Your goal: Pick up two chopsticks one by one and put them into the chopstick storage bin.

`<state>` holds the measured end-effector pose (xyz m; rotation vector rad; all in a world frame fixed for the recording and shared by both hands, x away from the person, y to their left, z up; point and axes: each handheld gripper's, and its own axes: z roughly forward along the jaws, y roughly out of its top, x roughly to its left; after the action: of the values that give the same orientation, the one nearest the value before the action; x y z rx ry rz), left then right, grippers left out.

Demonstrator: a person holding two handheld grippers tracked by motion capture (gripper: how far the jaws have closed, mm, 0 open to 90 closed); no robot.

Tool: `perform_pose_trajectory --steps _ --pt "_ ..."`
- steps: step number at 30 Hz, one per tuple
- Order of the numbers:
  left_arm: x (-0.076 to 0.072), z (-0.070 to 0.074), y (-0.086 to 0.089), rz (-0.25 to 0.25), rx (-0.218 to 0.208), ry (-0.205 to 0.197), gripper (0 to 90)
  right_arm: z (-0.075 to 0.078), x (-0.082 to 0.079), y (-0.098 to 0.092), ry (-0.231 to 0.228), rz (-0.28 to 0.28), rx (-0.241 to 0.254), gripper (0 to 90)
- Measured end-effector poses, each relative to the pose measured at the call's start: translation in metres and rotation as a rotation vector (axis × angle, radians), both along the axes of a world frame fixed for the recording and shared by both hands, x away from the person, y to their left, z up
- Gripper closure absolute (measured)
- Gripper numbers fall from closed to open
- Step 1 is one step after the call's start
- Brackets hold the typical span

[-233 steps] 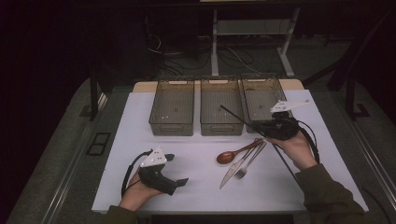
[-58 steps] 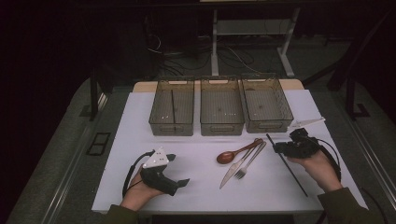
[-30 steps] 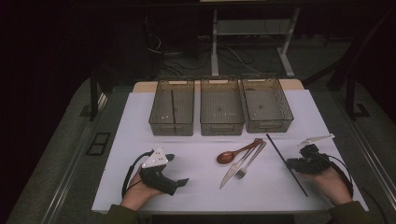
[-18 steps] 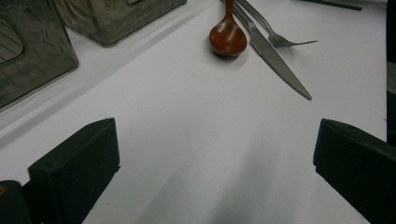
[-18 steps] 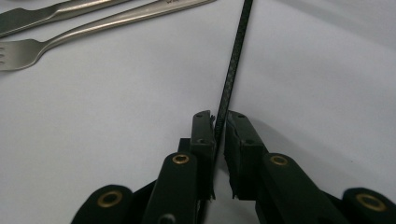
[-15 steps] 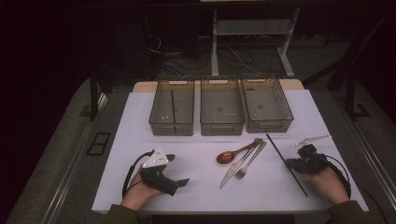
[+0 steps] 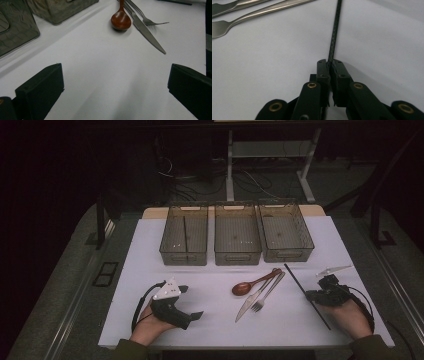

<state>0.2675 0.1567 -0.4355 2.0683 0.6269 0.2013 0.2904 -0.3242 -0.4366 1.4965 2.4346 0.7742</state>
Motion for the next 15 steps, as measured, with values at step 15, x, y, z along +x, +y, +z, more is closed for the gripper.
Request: perform_pose_trajectory --steps 15 --pt "0.0 -0.001 0.0 0.001 0.002 0.002 0.0 0.005 -0.001 -0.014 -0.024 -0.036 0.037 85.3"
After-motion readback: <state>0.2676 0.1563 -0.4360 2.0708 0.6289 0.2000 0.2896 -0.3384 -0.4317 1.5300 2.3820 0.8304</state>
